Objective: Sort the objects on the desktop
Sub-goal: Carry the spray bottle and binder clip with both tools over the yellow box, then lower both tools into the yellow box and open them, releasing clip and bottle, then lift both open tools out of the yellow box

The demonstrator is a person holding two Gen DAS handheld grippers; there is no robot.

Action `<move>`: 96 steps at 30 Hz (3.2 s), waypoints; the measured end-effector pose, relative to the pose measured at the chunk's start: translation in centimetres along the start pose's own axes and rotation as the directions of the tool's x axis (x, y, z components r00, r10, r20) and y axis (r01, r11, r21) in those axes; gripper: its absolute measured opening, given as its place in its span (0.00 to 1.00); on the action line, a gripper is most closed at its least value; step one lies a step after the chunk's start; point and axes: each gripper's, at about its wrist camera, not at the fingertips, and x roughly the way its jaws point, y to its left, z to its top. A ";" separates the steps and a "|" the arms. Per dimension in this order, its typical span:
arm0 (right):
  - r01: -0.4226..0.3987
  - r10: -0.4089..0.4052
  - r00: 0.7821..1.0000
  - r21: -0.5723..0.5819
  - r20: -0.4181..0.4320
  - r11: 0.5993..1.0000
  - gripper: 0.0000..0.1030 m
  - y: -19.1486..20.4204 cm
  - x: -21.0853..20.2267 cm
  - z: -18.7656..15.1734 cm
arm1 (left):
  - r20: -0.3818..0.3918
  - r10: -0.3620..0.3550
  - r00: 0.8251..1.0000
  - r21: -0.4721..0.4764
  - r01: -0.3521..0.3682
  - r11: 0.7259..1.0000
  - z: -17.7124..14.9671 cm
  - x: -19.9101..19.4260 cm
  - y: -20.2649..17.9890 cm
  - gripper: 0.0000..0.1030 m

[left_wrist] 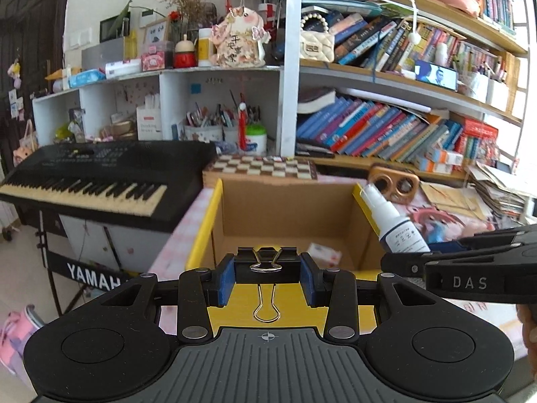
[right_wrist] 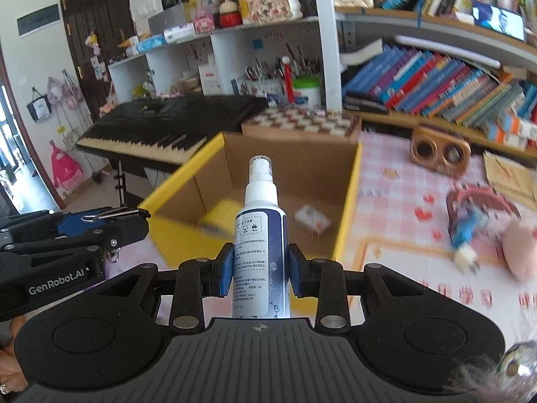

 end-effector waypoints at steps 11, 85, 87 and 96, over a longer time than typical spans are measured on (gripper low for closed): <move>-0.046 0.042 0.998 -0.099 -0.041 0.994 0.30 -2.2 7.3 5.6 | -0.053 0.051 0.997 0.030 -0.050 0.998 3.2 8.2 0.3 0.37; 0.038 -0.060 0.995 -0.257 -0.079 0.966 0.38 -4.2 11.0 8.5 | -0.110 0.101 0.989 0.146 -0.084 0.986 5.8 10.6 -0.7 0.81; 0.063 -0.075 0.996 -0.233 -0.043 0.970 0.38 -4.3 9.4 8.2 | -0.083 0.103 0.991 0.131 -0.092 0.987 5.9 9.2 -0.6 0.84; 0.156 -0.145 0.985 -0.130 0.094 0.979 0.38 -3.7 2.5 5.6 | 0.026 0.111 0.994 0.079 -0.113 0.990 5.2 3.0 -0.1 0.89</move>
